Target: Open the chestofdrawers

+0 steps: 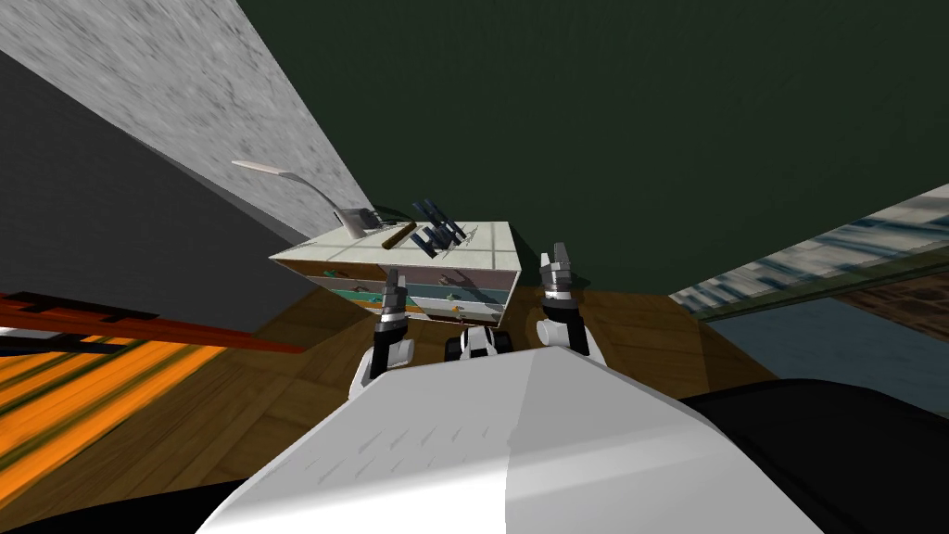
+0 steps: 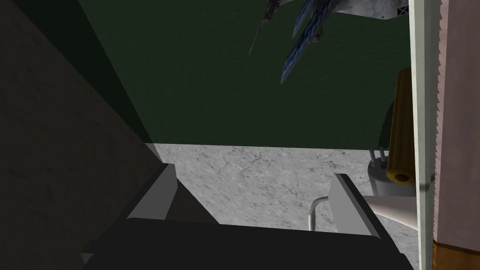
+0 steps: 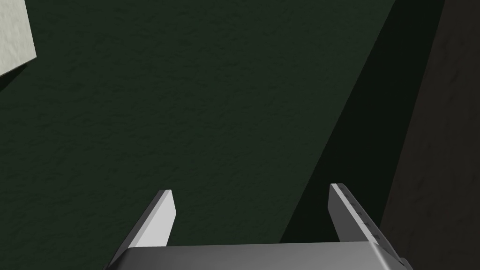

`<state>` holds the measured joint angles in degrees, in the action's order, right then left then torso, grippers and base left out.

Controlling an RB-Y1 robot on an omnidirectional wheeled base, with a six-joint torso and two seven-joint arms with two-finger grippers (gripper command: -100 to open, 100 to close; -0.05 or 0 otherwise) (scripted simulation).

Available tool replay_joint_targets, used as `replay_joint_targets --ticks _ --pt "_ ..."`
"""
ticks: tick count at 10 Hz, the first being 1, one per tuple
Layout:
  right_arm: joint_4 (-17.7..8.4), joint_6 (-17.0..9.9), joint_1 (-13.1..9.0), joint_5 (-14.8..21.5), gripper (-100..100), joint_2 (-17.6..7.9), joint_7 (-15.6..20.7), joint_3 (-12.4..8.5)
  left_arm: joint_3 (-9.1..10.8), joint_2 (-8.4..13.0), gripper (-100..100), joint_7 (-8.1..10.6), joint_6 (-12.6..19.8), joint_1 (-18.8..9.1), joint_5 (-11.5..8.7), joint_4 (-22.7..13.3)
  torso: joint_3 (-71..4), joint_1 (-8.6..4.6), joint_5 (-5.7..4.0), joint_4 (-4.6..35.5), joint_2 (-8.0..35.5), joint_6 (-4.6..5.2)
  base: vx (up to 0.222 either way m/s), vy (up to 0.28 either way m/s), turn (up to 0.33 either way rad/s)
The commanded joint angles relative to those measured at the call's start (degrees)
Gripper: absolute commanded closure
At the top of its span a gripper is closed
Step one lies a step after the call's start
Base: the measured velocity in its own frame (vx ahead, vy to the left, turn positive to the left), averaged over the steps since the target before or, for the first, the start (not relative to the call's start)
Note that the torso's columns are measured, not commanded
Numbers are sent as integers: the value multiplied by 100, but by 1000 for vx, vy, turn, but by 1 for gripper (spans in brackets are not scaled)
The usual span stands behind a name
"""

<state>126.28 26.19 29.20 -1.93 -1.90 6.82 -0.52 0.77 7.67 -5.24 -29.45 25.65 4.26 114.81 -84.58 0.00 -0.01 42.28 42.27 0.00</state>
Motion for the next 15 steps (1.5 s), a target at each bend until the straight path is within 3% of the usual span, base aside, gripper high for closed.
replay_joint_targets --ticks 1,15 --pt "0 0 0 0 0 0 0 0 -13 -52 -100 -42 -2 -77 39 -350 1 0 1 0 2 0 9 -51 -19" --pt "0 0 0 0 0 0 0 0 -107 -63 -100 -243 79 -419 247 -1959 0 0 0 0 0 0 11 -43 -15"
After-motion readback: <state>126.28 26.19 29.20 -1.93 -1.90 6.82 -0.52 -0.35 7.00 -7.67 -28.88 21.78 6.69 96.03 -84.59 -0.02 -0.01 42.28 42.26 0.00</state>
